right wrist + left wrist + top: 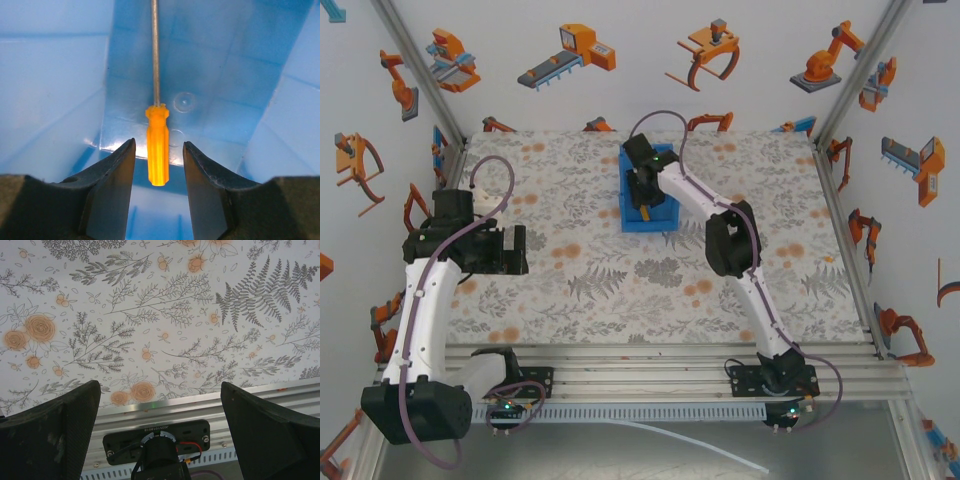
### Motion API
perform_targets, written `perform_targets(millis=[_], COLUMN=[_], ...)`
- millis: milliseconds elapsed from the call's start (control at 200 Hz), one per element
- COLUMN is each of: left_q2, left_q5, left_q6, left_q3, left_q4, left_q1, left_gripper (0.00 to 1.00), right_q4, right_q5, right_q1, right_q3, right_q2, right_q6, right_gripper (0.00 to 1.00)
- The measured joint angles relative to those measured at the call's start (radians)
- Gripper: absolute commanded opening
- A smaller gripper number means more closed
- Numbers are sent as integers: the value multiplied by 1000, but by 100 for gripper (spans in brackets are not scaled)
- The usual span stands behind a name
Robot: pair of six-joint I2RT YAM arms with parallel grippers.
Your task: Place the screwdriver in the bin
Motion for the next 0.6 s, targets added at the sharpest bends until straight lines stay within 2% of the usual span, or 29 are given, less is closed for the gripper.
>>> perform_targets(millis=[210,370,496,546,576,601], left_q2=[0,-11,-61,-84,-95,-103], left_q5=[-4,-21,-27,-27,-27,-26], left_q6=[0,-1,-9,-16,-20,-24], left_q3=[0,-16,-76,-93,-99,-103], left_q4=[3,43,92,111,122,134], left_q1=[0,0,0,0,0,-1], left_gripper=[97,97,97,97,97,97], right_q4=[-50,-10,128,197,241,273], right_q5=[42,49,47,52,54,54], right_q1=[0,0,0,0,0,0], right_q3=[0,-124,-404,-539,-627,-699], right_q2=[-85,-323,-635,-768,-848,-912], right_q6=[-14,-15,-6,0,1,0], right_gripper=[44,47,77,85,97,99])
